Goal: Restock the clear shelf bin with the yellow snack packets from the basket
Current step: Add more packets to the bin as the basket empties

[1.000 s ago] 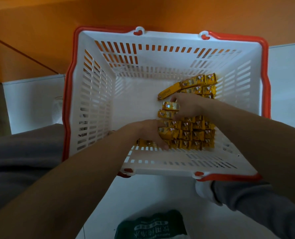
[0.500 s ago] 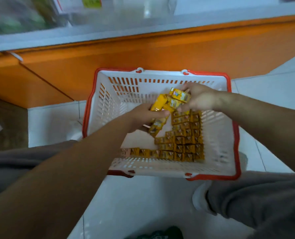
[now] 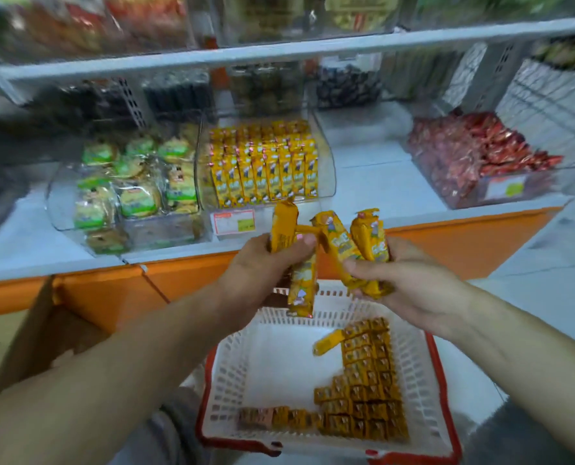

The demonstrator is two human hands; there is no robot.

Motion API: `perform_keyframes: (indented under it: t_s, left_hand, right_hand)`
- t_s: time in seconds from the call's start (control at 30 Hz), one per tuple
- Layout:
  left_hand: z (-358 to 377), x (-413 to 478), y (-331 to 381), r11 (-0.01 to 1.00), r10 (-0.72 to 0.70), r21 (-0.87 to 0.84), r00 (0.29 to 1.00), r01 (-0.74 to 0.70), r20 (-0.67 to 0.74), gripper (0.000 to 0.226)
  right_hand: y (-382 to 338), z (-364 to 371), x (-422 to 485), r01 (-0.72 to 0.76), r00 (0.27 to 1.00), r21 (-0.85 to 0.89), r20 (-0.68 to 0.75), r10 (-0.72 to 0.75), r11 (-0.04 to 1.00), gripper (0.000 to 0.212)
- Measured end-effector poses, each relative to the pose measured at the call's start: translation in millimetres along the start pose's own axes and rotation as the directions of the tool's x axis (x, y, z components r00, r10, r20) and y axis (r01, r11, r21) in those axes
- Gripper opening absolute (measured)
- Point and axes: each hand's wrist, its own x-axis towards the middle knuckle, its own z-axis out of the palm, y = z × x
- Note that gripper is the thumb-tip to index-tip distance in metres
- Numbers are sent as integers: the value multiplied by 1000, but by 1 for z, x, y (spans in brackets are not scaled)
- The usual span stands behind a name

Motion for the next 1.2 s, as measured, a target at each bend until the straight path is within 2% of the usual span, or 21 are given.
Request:
perform_keyframes:
  t_s: [0.07, 0.13, 0.27, 0.43, 0.6, 0.8, 0.87, 0.97, 1.0, 1.03, 1.07, 1.13, 1.2]
  left_hand:
    - [5, -2, 3, 997, 13, -82, 999, -16, -43, 41]
    - [9, -1, 4, 987, 14, -157, 996, -28, -87, 36]
    - [9, 5, 8, 982, 40, -178, 991, -62, -125, 34]
    - [2, 16, 11, 980, 70, -170, 982, -100, -175, 34]
    - [2, 29, 8, 985, 60, -141, 959, -102, -276, 27]
    - [2, 36, 5, 988, 138, -26, 952, -150, -274, 34]
    - [-1, 37, 6, 988, 145, -3, 946, -152, -290, 35]
    - [-9, 36, 11, 988, 141, -24, 943, -155, -302, 42]
    - [-13, 35, 14, 987, 138, -34, 947, -154, -292, 44]
    - [-17, 34, 17, 988, 136, -38, 950, -152, -280, 44]
    - [-21, 33, 20, 988, 136, -35, 951, -152, -278, 43]
    - [-32, 30, 28, 987, 146, -12, 937, -158, -317, 41]
    - [-49, 28, 39, 984, 172, 26, 915, -175, -365, 40]
  right_hand:
    - [1, 11, 2, 49, 999, 64, -12, -49, 997, 24]
    - [2, 20, 9, 76, 996, 92, -43, -72, 993, 40]
    - [2, 24, 20, 86, 995, 141, -70, -77, 986, 54]
    - [4, 24, 29, 89, 993, 73, -87, -83, 993, 56]
    - [13, 24, 40, 100, 983, -195, -132, -127, 976, 42]
    - [14, 24, 48, 106, 980, -204, -142, -137, 973, 38]
    - [13, 25, 48, 83, 990, -114, -100, -94, 990, 38]
    - [10, 29, 46, 34, 999, 232, -15, -31, 972, 38]
    - [9, 29, 44, 36, 999, 275, -6, -36, 961, 36]
    - [8, 28, 42, 49, 999, 258, -9, -48, 965, 33]
    - [7, 26, 40, 70, 997, 175, -29, -66, 982, 29]
    - [3, 22, 37, 118, 985, -112, -110, -130, 987, 21]
    - [-8, 20, 40, 167, 970, -221, -139, -201, 961, 19]
